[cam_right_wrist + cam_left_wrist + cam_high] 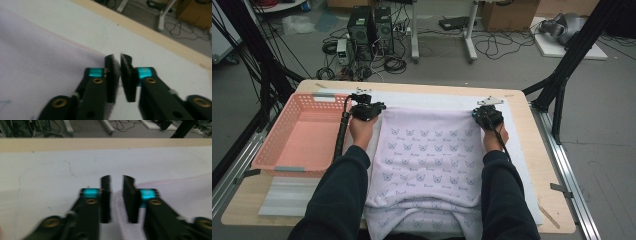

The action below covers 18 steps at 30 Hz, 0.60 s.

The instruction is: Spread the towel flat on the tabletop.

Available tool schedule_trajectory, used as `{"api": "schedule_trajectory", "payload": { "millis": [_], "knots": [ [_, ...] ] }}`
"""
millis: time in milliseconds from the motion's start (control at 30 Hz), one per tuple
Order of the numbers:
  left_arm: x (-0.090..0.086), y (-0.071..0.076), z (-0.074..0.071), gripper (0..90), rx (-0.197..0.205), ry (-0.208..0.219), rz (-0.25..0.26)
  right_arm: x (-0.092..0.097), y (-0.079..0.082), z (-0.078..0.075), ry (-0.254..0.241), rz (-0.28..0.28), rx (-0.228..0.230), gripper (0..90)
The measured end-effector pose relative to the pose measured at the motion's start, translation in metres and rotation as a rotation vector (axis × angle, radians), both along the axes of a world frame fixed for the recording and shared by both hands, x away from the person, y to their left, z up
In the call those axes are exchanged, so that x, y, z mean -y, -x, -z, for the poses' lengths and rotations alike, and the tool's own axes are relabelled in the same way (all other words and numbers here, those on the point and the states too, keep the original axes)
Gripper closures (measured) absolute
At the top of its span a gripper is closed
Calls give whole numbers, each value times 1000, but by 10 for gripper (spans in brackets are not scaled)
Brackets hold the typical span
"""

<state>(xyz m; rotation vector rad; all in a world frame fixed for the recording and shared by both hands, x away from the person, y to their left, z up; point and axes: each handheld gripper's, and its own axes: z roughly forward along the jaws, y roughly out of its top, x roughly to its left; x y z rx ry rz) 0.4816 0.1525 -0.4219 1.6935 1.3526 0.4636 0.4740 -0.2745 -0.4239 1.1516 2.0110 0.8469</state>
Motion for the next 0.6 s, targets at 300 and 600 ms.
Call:
{"api": "schedule_trajectory", "payload": {
  "millis": [300,600],
  "knots": [
    [1,21,7,467,-72,-76,116,19,17,-2,-119,18,-24,534],
    [8,42,2,439,-62,-65,190,39,42,-11,-218,5,-54,498]
  ]
}}
